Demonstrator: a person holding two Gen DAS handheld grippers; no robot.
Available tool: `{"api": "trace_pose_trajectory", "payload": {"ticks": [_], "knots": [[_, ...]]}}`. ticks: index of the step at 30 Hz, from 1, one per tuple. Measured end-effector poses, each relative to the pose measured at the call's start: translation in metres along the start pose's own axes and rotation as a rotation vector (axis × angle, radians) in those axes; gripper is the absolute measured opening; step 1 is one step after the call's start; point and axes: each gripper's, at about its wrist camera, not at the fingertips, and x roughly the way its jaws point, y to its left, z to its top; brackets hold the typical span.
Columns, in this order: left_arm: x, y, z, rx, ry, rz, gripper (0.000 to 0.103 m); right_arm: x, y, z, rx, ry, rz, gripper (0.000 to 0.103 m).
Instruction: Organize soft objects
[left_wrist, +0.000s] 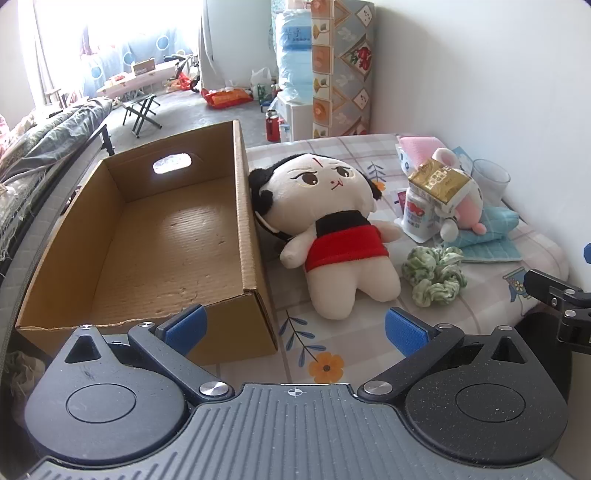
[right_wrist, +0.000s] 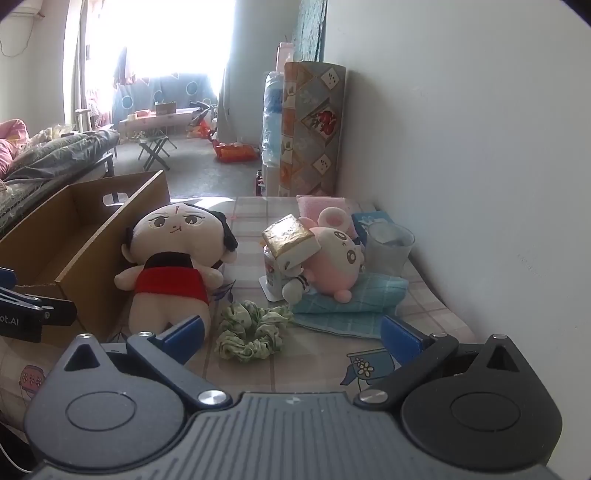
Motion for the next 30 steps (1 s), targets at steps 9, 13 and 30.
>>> {"api": "trace_pose_trajectory", "payload": {"ticks": [9, 13, 30], "knots": [[-0.0001, -0.0003, 0.0002, 0.001, 0.000, 0.000, 0.103, -0.0016, 0.0016, -0.0002, -0.004, -0.004, -0.001, 0.103], [-0.0002, -0.0008, 0.0002, 0.001, 0.002, 0.000, 0.103, -0.0011, 0.0033, -0.0004, -0.013, -0.004, -0.001, 0.103], [0.0036, 0.0022, -0.0014, -0.001, 0.007, -0.004, 0.103, 0.0001, 0.0069, 0.0016, -0.026, -0.004, -0.005, 0.103]]}}
